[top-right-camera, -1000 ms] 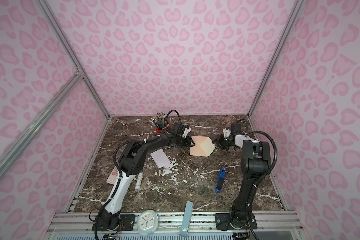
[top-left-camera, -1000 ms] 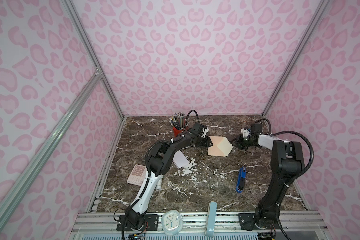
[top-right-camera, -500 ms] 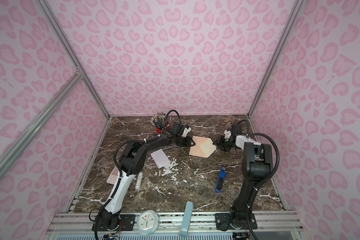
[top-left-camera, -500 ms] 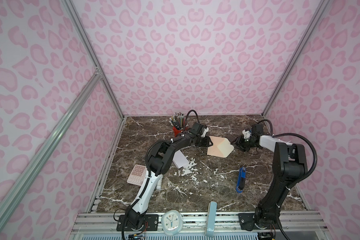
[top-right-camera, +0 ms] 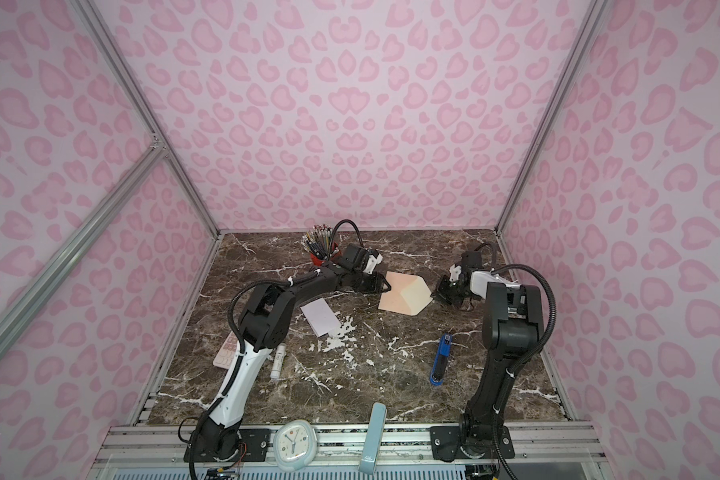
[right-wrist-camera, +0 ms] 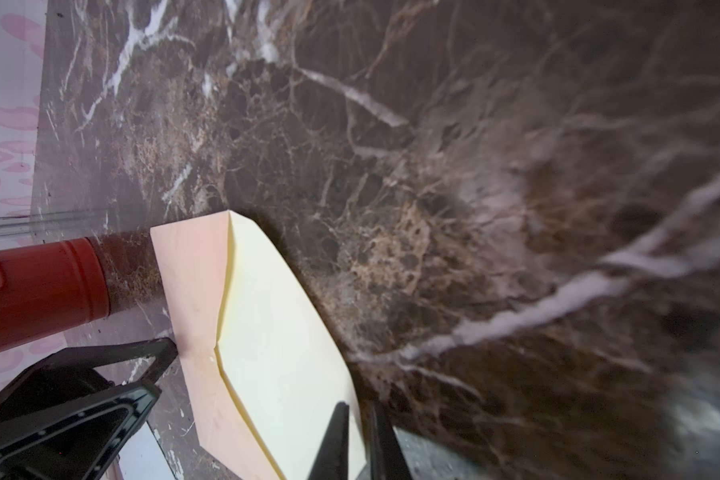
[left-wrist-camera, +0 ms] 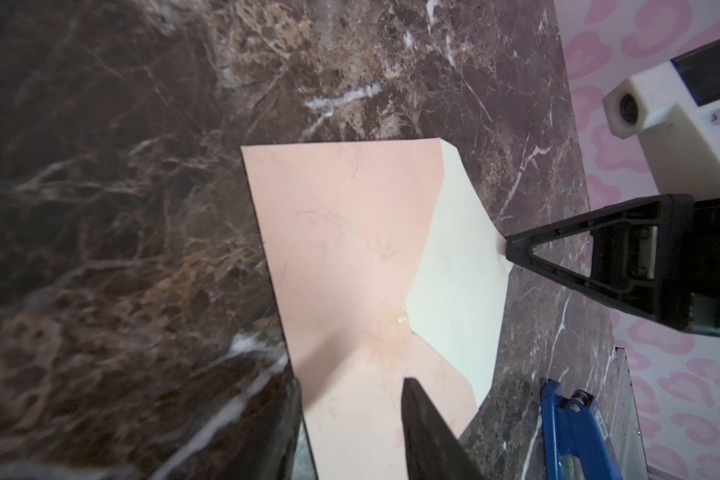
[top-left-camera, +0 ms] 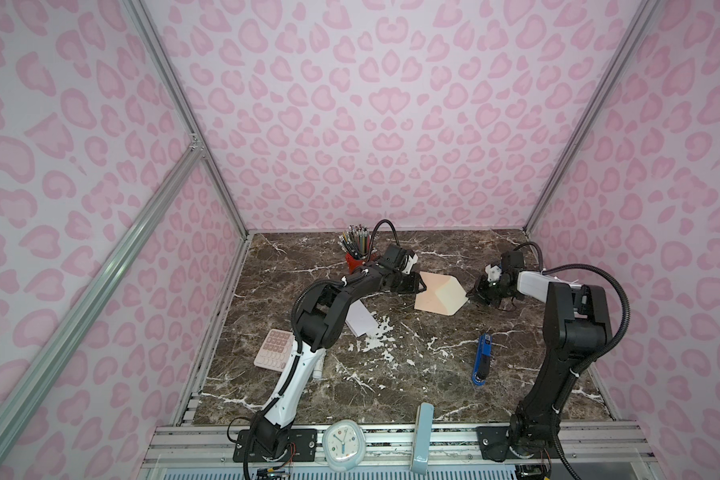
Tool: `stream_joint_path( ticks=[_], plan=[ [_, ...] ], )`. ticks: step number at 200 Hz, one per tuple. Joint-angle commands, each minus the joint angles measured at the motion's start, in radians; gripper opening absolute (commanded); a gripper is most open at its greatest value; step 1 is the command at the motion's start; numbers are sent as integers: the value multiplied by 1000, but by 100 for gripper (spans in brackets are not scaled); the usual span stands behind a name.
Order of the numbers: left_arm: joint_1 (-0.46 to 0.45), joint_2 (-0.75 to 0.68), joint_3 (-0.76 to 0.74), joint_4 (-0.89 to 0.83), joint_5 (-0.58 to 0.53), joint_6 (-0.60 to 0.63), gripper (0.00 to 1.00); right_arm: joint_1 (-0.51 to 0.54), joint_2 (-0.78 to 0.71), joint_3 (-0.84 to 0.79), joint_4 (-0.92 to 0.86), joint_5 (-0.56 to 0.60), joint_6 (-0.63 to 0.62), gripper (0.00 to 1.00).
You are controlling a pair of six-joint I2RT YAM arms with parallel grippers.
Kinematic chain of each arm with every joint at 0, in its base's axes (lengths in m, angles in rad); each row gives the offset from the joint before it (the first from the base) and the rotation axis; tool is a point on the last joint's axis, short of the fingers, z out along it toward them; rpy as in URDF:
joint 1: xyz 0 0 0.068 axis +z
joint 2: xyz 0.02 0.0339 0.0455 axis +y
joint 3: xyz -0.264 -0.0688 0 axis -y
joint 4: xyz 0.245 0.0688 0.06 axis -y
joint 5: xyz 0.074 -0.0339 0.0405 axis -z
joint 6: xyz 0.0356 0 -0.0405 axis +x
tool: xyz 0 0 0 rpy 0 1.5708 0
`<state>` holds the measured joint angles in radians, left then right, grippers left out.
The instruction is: Place the letter into the envelope and seal it
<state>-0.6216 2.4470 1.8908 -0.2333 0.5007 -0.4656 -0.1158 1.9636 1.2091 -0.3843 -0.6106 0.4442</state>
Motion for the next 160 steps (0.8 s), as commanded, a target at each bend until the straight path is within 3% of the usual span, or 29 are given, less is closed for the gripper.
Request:
stream_joint_path(
  ticks=[1, 31, 79, 160],
  plan=[
    [2, 21, 2, -94, -33, 2, 43, -1, 8, 9, -5, 2, -11, 9],
    [0, 19, 2, -95, -29, 5, 43, 2, -11, 7, -9, 4, -12, 0],
    [0, -44, -40, -88, -27, 10, 44, 16, -77, 9, -53, 14, -11, 0],
    [-24, -555, -462, 84, -42, -29, 50, 100, -410, -30, -217, 59, 34, 0]
  ],
)
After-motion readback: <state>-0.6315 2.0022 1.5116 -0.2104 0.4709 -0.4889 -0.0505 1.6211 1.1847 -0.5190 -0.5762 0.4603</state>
